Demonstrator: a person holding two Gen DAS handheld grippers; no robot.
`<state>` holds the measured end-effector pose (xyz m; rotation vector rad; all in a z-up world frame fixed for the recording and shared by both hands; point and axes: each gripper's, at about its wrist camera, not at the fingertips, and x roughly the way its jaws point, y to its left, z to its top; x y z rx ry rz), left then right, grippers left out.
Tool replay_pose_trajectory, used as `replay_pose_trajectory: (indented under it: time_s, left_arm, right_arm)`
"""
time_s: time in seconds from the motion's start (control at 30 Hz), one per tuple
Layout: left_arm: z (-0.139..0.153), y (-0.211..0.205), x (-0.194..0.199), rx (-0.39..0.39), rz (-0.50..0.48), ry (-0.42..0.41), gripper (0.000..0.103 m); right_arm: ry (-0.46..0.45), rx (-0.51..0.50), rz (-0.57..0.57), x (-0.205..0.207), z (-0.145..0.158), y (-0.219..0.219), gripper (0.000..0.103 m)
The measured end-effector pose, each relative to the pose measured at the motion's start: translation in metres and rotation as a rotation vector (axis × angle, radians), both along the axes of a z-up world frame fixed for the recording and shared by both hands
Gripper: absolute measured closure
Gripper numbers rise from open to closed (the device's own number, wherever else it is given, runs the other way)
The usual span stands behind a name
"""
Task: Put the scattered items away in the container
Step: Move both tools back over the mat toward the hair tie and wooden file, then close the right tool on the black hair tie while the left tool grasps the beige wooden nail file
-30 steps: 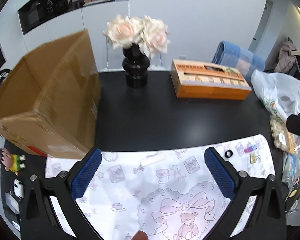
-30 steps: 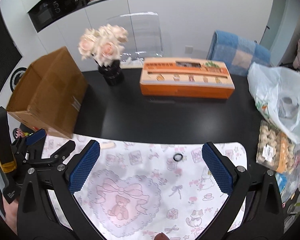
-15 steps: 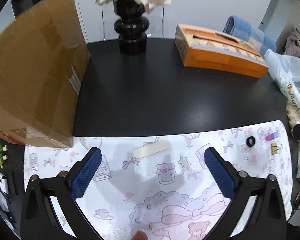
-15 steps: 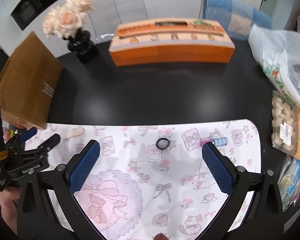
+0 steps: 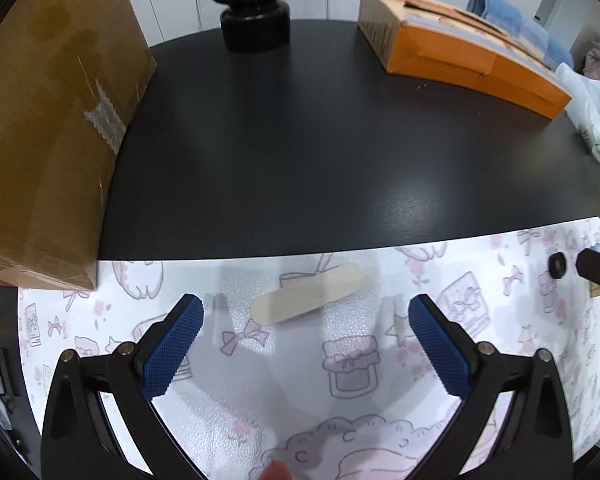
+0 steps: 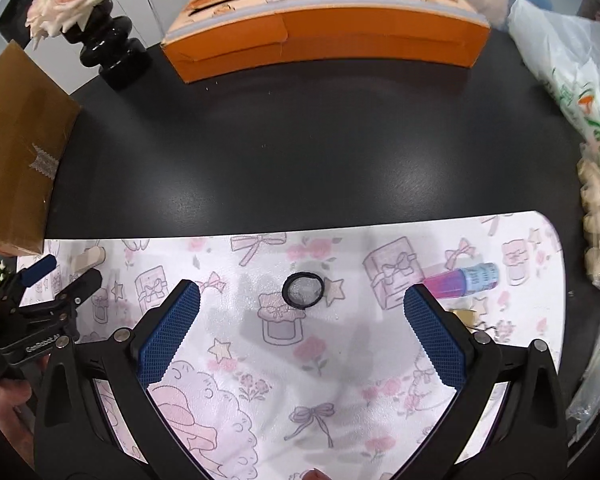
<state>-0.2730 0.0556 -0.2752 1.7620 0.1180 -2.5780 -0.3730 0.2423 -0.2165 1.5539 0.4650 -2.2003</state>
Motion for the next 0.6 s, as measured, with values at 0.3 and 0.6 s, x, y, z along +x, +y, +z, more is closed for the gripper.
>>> replay_pose_trajectory:
  time_s: [0.3,0.6]
  left_arm:
    - [-0.005,0.002,-0.007,-0.004,0.036,-0.016,0.007]
    - [-0.006,0.005,-0.008,-0.007,0.064,-0.015,0.028]
  right_arm:
    - [0.000,0.053,0.077,0.007,-0.019,-0.010,0.020]
    - [0.042,0.113,0.131,0.015,-0.023,-0.012,0.053]
